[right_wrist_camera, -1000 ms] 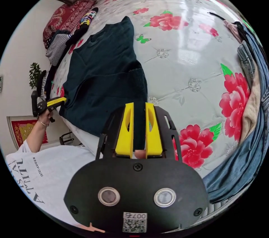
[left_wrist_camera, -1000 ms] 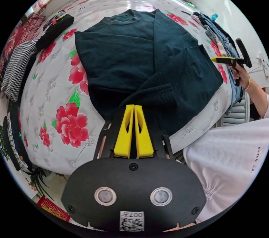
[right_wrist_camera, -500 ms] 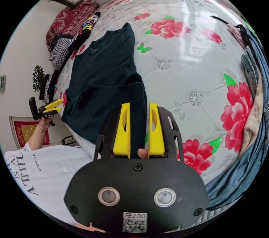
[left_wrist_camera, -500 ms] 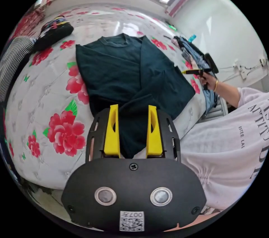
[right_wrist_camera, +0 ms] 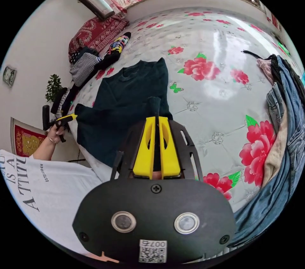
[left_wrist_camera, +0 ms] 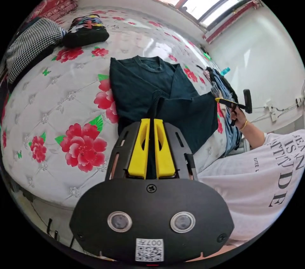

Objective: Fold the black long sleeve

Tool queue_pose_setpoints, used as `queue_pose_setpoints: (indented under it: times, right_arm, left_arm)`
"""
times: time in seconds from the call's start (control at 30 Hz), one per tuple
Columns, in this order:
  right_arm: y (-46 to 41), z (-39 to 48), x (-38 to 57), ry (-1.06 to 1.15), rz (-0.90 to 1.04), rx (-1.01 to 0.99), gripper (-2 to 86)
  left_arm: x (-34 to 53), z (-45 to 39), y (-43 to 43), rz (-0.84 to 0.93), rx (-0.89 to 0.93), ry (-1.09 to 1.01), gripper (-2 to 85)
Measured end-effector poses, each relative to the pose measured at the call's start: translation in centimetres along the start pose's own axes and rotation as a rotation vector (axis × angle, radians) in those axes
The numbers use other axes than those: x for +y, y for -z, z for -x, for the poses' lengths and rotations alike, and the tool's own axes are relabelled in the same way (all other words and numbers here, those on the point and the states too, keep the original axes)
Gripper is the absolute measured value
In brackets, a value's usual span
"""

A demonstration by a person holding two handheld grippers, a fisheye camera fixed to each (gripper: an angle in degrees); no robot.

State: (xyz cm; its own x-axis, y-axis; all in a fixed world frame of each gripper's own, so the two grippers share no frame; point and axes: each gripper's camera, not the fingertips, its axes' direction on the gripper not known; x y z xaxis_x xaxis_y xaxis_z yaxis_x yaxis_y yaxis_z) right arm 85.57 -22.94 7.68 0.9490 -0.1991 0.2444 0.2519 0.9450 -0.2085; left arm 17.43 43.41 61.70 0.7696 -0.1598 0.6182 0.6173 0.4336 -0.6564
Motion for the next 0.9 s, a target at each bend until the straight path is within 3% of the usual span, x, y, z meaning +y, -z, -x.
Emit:
queue_pose_setpoints:
  times: [0.17, 0.33, 0.67, 0.77, 0.9]
  right_arm:
    - [-4.3, -2.2, -2.1, -0.109, 0.176, 0.053, 2.0]
    - [-0.3, -3.9, 2.4, -0.124, 0.103, -0.013, 4.8]
    - [-0.6, -6.0, 12.4, -0.213, 0.215, -0.172, 8.9]
    - [-1.4, -4.9, 11.4, -0.148, 0.243, -0.078, 8.5]
    - [-1.6, -4.7, 10.1, -0.087, 0.28, -0.133, 6.8]
  left_arm:
    - [-1.3, 1.7, -5.1, 0.133, -0.111, 0.132, 3.9]
    - [2.4, 1.4, -1.8, 0.056, -0.176, 0.204, 7.8]
    - [10.5, -1.0, -3.5, 0.234, -0.074, 0.157, 10.9]
    - [9.6, -2.3, -4.8, 0.278, -0.218, 0.121, 9.6]
    - [8.7, -2.8, -5.3, 0.326, -0.259, 0.101, 8.4]
